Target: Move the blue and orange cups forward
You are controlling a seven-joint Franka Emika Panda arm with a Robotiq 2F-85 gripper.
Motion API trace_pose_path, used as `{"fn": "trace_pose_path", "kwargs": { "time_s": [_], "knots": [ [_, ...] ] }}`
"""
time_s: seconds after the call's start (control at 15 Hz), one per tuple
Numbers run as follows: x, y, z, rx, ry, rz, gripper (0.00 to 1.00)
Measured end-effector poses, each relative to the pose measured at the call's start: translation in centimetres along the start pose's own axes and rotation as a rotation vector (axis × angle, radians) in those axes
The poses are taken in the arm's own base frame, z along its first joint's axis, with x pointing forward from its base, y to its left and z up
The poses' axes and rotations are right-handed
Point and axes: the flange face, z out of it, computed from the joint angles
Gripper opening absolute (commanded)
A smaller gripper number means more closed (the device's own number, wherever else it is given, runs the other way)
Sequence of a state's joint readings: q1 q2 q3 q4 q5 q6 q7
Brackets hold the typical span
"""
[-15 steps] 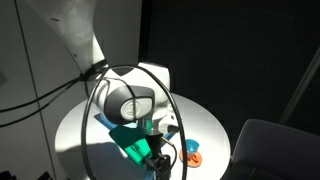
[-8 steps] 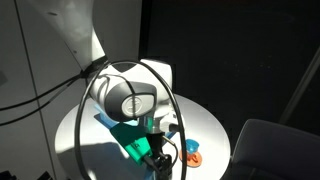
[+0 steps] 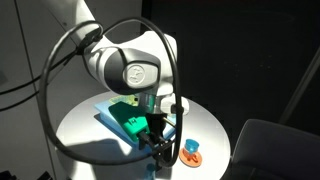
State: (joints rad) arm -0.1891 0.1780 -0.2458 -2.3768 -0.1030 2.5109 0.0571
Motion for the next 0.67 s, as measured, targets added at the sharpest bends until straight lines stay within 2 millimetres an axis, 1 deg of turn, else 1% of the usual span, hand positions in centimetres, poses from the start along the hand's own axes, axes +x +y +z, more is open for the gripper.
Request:
{"fn": "trace_pose_path", "kwargs": {
  "time_s": [0.4, 0.53, 0.67],
  "knots": [
    [-1.3, -0.4, -5.8, -0.008, -0.006, 0.035, 1.00],
    [-2.0, -0.9, -8.0, -0.003, -0.009, 0.023, 1.00],
    [-2.8, -1.8, -10.1, -0.001, -0.020, 0.001, 1.00]
  ]
}}
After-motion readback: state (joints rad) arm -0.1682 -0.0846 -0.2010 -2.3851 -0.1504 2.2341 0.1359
